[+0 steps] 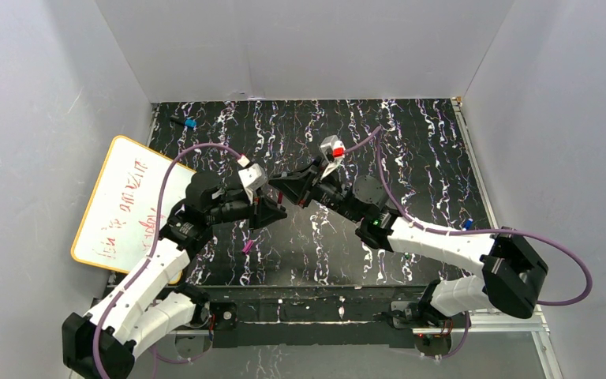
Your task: Insert the pens into the pen caps
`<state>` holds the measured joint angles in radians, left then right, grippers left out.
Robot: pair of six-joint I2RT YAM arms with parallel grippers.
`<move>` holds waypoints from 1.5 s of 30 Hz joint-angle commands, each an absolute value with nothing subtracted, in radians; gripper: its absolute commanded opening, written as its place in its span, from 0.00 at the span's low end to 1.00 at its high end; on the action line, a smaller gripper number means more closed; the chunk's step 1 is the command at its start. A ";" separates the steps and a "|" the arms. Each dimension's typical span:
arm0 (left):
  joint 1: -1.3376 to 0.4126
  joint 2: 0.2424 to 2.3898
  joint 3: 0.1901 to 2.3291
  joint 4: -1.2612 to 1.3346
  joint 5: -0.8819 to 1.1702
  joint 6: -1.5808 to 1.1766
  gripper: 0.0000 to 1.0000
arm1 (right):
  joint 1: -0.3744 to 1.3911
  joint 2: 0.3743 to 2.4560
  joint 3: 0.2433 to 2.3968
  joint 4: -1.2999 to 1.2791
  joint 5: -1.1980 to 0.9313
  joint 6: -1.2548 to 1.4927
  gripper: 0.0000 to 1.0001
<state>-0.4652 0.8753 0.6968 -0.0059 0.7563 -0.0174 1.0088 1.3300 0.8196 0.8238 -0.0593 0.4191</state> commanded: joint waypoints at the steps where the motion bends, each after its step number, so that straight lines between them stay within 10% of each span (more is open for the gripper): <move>1: -0.460 0.873 0.774 0.090 0.726 -0.004 0.00 | 1.017 1.350 0.775 0.780 -0.107 0.447 0.01; 45: -0.379 0.899 0.888 0.150 0.726 0.015 0.00 | 1.088 1.468 0.702 0.838 -0.123 0.506 0.01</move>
<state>-0.4129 0.9222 0.7677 -0.0956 0.7738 0.0395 1.0119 1.4158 0.7685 1.0515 0.0105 0.4938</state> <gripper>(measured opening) 0.091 0.232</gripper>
